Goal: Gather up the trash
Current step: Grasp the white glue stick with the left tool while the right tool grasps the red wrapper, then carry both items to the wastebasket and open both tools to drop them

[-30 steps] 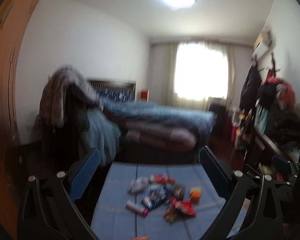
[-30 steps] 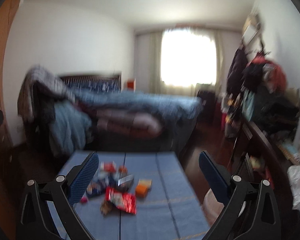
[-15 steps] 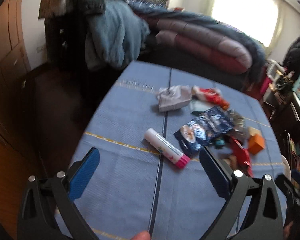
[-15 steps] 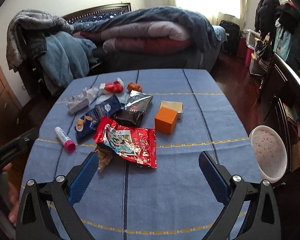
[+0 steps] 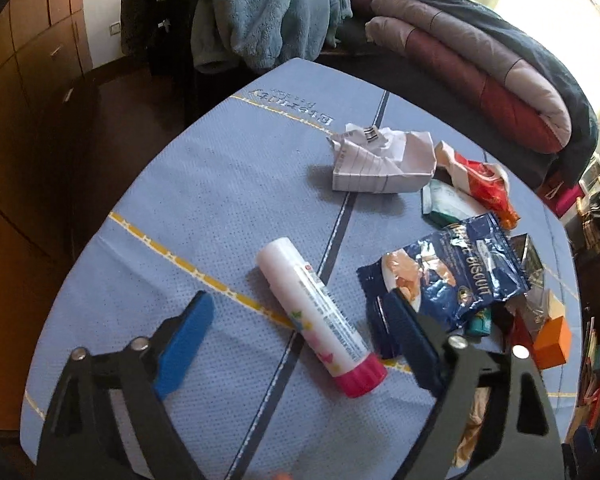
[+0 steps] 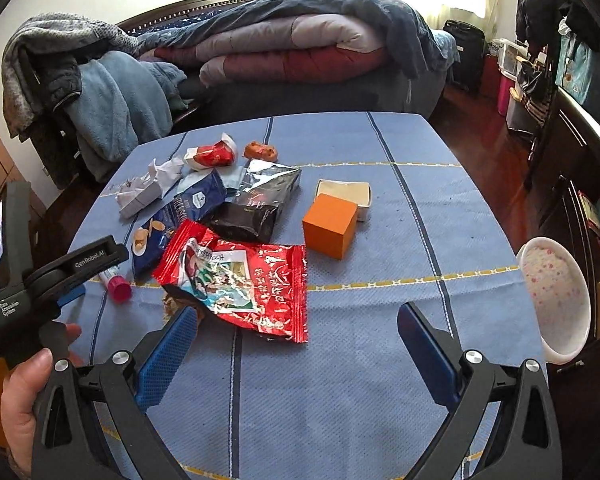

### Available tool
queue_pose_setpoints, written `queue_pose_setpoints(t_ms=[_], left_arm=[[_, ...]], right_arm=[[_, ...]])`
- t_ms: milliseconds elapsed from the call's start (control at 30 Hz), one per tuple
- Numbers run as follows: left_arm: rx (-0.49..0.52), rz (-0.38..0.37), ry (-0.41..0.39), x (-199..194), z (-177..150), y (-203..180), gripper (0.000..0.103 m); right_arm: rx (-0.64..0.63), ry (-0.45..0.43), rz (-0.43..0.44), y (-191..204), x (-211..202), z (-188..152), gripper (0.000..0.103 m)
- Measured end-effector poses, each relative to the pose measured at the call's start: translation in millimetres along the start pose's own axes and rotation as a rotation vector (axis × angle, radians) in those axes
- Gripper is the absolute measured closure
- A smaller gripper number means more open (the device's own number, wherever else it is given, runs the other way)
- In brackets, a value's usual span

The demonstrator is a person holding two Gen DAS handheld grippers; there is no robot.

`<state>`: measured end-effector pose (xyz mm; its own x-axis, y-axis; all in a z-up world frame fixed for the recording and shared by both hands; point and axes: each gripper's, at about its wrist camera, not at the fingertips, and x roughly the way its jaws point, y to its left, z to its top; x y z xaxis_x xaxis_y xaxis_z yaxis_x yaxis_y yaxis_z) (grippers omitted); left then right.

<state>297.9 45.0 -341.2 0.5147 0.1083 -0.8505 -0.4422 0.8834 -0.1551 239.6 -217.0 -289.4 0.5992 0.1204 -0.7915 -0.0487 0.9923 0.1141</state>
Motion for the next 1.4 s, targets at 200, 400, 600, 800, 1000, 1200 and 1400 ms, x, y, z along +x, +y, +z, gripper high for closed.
queue_pose_setpoints(t_ms=[200, 400, 600, 800, 1000, 1200, 1400], left_arm=[[0.004, 0.024, -0.030, -2.1, 0.0, 2.0, 0.063], [-0.014, -0.044, -0.027, -3.3, 0.8, 11.2, 0.078], [-0.045, -0.068, -0.060, -14.9, 1.9, 30.7, 0.079], [-0.065, -0.066, -0.084, -25.7, 8.9, 47.4, 0.079], [-0.062, -0.086, -0.099, -34.6, 12.7, 53.4, 0.079], [-0.024, -0.122, -0.121, -47.8, 12.4, 43.0, 0.079], [0.043, -0.169, -0.151, -70.6, 3.6, 17.7, 0.079]], right_arm=[[0.003, 0.014, 0.008, -1.2, 8.4, 1.4, 0.004], [-0.024, 0.004, 0.036, 13.4, 15.8, 2.4, 0.004], [-0.091, -0.008, 0.079, 38.4, 17.8, 3.3, 0.004], [-0.139, -0.040, 0.041, 57.1, 32.1, 13.0, 0.030], [-0.052, 0.042, 0.123, 39.5, 49.4, 13.6, 0.098], [-0.025, -0.038, 0.141, 25.1, 20.3, 10.5, 0.099], [0.009, -0.087, 0.168, 3.3, -11.4, 9.6, 0.099]])
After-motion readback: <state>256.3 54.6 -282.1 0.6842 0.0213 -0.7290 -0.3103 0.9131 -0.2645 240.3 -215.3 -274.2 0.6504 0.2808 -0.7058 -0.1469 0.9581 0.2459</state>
